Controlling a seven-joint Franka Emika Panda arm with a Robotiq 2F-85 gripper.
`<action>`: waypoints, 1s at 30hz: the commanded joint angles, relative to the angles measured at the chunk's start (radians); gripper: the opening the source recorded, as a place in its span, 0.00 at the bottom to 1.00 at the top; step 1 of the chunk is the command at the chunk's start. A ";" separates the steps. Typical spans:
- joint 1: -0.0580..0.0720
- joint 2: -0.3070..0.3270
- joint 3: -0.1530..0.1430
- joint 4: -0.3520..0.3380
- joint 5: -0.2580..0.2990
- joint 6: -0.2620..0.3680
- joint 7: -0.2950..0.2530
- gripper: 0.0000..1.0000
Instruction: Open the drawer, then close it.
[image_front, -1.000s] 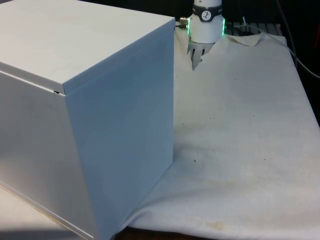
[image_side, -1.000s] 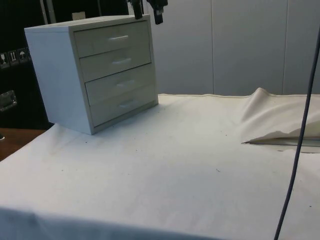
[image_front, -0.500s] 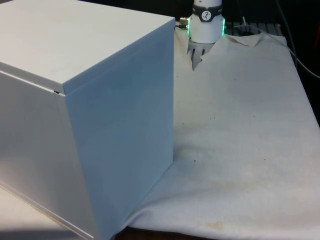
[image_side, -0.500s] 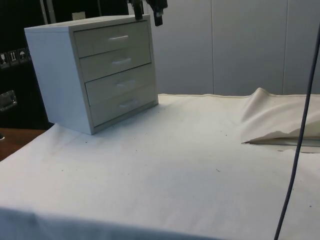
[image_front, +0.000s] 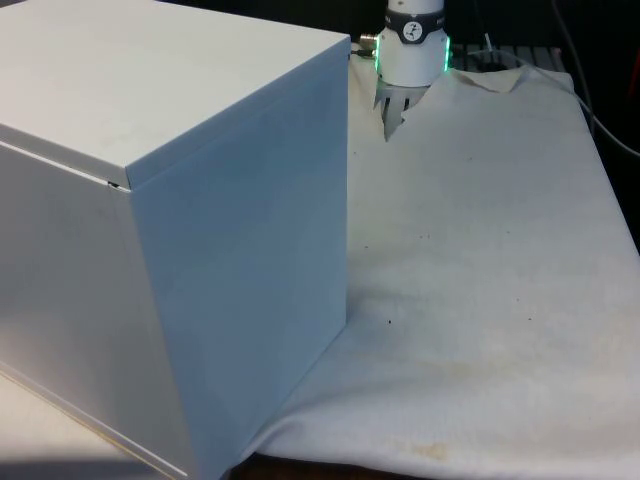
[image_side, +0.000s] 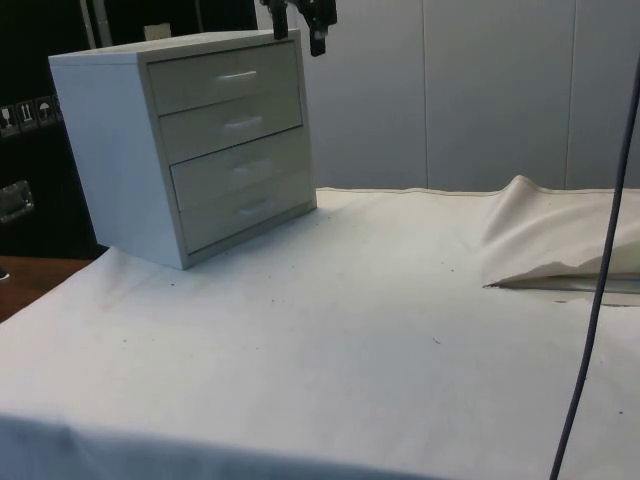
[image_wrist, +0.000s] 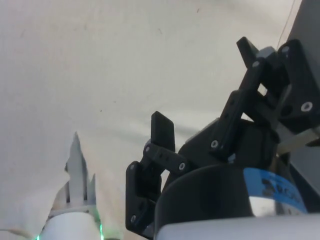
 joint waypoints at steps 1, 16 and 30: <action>-0.004 -0.004 -0.004 -0.007 -0.016 0.028 0.000 1.00; -0.006 0.018 -0.070 -0.039 -0.011 0.193 -0.044 1.00; -0.004 0.017 -0.092 -0.070 -0.002 0.329 -0.071 1.00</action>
